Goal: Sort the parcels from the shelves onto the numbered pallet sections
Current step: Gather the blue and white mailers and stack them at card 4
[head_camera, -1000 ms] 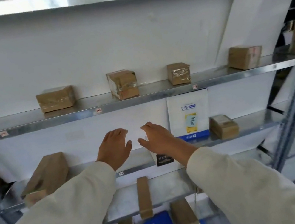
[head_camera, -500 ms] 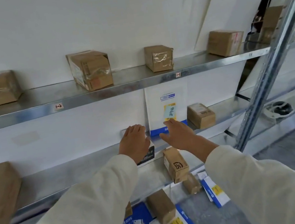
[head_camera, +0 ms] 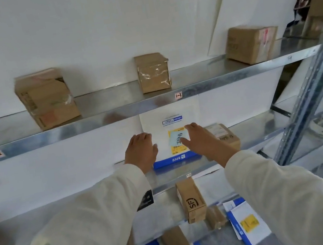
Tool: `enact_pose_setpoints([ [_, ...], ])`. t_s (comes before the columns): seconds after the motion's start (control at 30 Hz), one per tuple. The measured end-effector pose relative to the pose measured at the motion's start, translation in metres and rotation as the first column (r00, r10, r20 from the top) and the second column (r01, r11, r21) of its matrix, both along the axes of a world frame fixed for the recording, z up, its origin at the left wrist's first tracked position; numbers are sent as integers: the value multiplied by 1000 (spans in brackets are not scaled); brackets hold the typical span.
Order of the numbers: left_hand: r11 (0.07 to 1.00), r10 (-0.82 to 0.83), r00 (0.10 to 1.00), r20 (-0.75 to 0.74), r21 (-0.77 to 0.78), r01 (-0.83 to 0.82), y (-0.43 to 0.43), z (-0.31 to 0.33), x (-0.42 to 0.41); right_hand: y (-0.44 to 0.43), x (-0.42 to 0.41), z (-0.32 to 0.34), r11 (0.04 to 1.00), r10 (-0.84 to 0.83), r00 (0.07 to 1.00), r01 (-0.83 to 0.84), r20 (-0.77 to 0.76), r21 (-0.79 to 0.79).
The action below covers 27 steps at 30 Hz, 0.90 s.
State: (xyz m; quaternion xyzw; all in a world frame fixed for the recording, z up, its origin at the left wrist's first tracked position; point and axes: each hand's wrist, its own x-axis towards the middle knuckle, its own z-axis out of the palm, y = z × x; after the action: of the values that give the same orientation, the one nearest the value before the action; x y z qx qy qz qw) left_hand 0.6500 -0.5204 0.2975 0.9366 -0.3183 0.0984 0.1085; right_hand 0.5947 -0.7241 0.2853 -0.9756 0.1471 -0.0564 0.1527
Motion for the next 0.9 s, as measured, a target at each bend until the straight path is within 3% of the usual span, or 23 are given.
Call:
enact_pose_setpoints([
  [0.17, 980, 200, 970, -138, 5, -201, -37, -8, 31, -64, 41, -6, 995, 39, 998, -43, 44, 95],
  [0.27, 944, 324, 926, -195, 9, -329, -53, -13, 51, -94, 61, -14, 986, -26, 997, 14, 69, 168],
  [0.37, 920, 386, 894, -228, 22, -392, -67, -21, 64, -118, 78, -25, 952, -117, 992, 98, 51, 289],
  [0.53, 874, 460, 833, -306, -7, -485, -82, -41, 81, -145, 107, -51, 895, -57, 998, 57, -15, 443],
  [0.63, 830, 434, 785, -442, -142, -539, -91, -56, 94, -151, 126, -65, 794, -72, 997, 59, -2, 605],
  [0.73, 767, 369, 742, -559, -268, -583, -97, -70, 101, -152, 138, -78, 586, -117, 990, 128, -72, 800],
  [0.9, 661, 313, 693, -649, -376, -650, -97, -83, 102, -149, 140, -105, 599, -169, 986, 97, 7, 795],
])
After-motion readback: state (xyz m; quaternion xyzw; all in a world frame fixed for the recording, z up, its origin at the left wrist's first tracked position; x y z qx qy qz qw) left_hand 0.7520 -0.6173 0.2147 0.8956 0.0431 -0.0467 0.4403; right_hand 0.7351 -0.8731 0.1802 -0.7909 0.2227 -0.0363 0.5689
